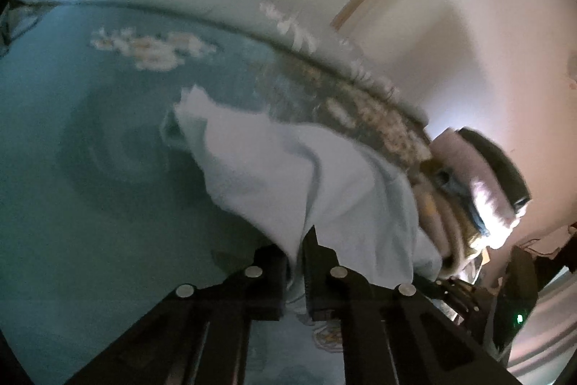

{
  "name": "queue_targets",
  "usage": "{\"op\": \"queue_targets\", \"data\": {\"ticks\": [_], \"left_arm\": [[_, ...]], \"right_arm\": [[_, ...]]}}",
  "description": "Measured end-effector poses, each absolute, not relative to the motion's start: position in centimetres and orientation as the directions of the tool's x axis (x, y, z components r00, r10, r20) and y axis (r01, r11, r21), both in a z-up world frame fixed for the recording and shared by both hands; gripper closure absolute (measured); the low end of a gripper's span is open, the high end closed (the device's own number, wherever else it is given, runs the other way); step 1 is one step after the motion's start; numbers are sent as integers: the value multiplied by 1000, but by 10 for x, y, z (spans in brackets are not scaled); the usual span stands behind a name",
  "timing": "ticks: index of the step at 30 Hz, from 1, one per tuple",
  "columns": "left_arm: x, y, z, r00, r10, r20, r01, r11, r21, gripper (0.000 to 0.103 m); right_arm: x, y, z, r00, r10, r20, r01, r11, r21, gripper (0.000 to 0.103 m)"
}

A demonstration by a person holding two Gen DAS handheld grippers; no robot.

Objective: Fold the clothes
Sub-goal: 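Grasp the sweatshirt hem with the left gripper while the right gripper grasps another edge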

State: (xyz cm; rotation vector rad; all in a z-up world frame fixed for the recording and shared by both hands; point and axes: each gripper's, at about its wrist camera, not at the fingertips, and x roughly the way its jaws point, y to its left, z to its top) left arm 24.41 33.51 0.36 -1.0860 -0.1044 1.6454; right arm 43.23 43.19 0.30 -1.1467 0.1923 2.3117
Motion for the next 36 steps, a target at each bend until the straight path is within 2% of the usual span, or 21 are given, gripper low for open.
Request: {"op": "queue_targets", "data": {"ticks": [3,8,11,18,25,30,33,36], "left_arm": [[239,321,23,-2,843,-538,-733,-367,-572,97],[225,285,72,-67,910,-409,-748,-318,-583,98],[227,265,110,-122,930,-345,-797,-300,-525,98],[244,206,193,-218,960,-174,-883,-270,-385,98],[261,152,246,-270,962,-43,-913,-270,-306,98],[255,134,268,-297,955,1,-914,-284,-289,98],[234,149,263,-335,941,-49,-897,-334,-290,98],[202,175,242,-356,923,-144,-863,-384,-329,97]], "right_arm": [[436,435,24,-515,451,-729,-564,-819,-108,90],[441,441,83,-610,527,-592,-612,-788,-69,92],[438,439,119,-675,534,-510,-602,-798,-39,92],[429,402,197,-780,555,-290,-560,-825,-73,92],[438,353,247,-856,498,-140,-486,-867,-111,92],[440,327,267,-888,455,-66,-442,-885,-149,92],[425,333,268,-892,446,-71,-431,-889,-156,92],[397,345,259,-884,448,-136,-427,-890,-161,92]]}}
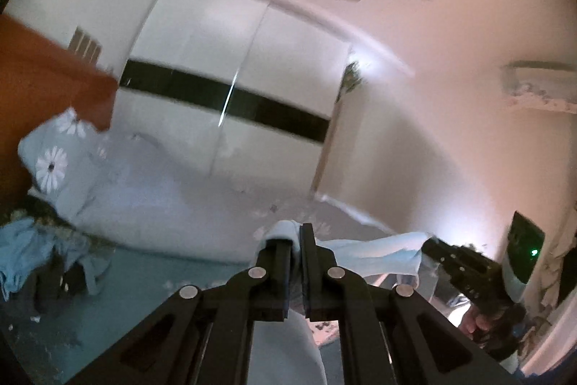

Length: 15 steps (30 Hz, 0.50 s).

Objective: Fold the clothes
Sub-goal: 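Grasp the sweatshirt hem with the left gripper while the right gripper grasps another edge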

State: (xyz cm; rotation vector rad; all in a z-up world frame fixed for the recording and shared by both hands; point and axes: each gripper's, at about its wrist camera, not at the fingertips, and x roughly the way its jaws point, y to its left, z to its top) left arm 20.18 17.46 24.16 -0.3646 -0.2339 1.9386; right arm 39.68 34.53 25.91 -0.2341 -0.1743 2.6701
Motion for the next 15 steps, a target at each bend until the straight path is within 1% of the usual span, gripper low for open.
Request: {"op": "queue_targets", "data": {"ticks": [2,4,7,11,13,15], "left_arm": [[176,194,217,-353,909,-224,-829,-414,-376,97],[148,211,186,-333,894,-302,-789,-439,-430,97],[120,236,143,-305,869,-391,-746,-473,-469,97],[87,267,98,-280,825,-491,-701,-525,-482,97],[69,286,82,-279,798,-535,-682,-557,-475,97],[60,293,69,-283,778,-561,-667,-580,-468,97]], "right_arm": [[374,366,242,-872,447,-200,-423,-893,-152,92],[352,388,221,-860,433,-272,-418,-901,-114,92],[325,416,190,-838,413,-357,-419,-906,-64,92],[291,446,147,-790,402,-463,-426,-903,-58,92],[275,463,131,-777,382,-500,-426,-904,-29,92],[259,480,117,-766,358,-534,-426,-905,5,92]]}}
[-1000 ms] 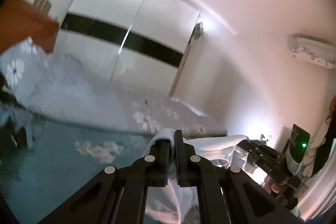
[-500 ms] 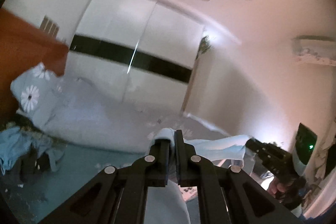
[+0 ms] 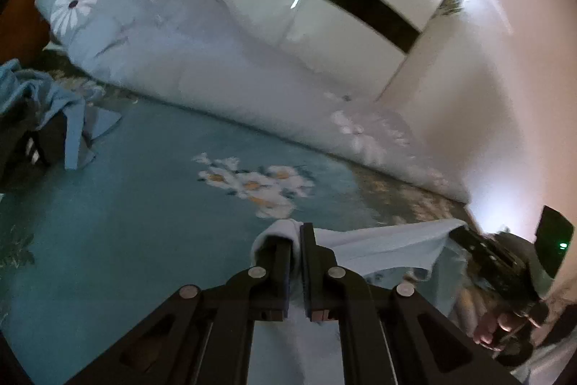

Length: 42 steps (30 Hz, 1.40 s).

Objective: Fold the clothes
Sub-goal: 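Grasp the sweatshirt hem with the left gripper while the right gripper grasps another edge, then lift and shake the sweatshirt with both grippers, then lay it flat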

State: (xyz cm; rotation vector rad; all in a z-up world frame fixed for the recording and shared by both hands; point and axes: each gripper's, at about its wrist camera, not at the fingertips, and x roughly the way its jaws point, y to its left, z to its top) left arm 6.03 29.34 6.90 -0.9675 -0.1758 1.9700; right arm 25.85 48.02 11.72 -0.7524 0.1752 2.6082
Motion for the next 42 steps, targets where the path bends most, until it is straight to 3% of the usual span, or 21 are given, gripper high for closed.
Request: {"op": "queue_targets", "data": {"ticks": [6,14,22,33,36,40,42], "left_arm": [[29,331,61,-298,747,-594,-657,-612,-440,97],[-8,376,55,-290,746,-599,-644,-615,-454,97],[-16,390,-21,-217,678,-703,-576,-670,-468,97],[-11,385,-56,-110,668,-736,-522,-669,-529,94],[-5,379,-50,-105,668,-737,-521,-668,-531,84],[6,365,-31,-128,648,-750,-544,-679,-493,55],[12,354,-21,-147,651,-744,-550,-679,-486,47]], "right_arm": [[197,526,100,-736,346,-581,-459,-887,54,92],[151,578,100,-717,406,-566,-541,-836,86,92],[125,607,13,-592,342,-729,-594,-797,108,92],[118,606,-16,-526,327,-785,-613,-786,83,92],[116,603,-17,-502,334,-798,-613,-788,57,92],[118,597,-5,-494,342,-799,-606,-795,35,89],[126,593,6,-512,336,-791,-599,-800,48,71]]}}
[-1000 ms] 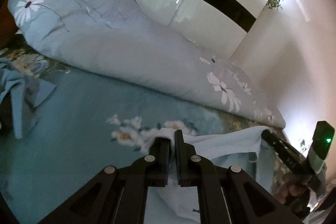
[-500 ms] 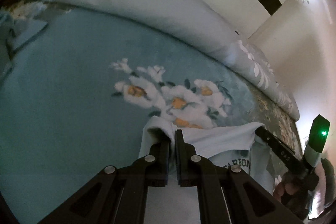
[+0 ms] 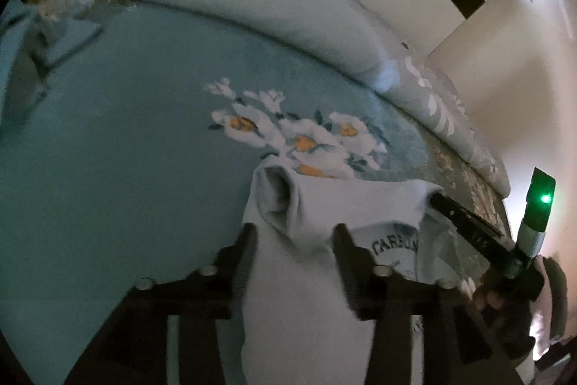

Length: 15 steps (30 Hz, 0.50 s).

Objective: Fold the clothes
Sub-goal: 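Lift and shake the sweatshirt with both grippers, then lay it flat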

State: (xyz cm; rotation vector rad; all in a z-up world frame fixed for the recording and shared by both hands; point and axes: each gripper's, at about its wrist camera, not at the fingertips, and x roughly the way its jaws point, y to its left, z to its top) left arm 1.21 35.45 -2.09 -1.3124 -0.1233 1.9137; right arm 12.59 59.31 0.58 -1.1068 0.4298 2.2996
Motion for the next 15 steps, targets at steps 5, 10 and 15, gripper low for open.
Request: {"op": "queue_targets", "data": {"ticks": [5,10,15], "left_arm": [[30,326,-3,-179,654,-735,-543,-689,-481,39],[60,299,-9,-158,662,-732,-514,-688,-512,38],[106,289,-10,-151,672,-725,-514,-680,-523,38]], "right_arm": [[163,581,33,-573,316,-756,-566,-820,86,52],[220,565,34,-604,295,-740,-568,-811,140,51],[282,540,20,-613,282,-738,-588,-787,187,51]]}}
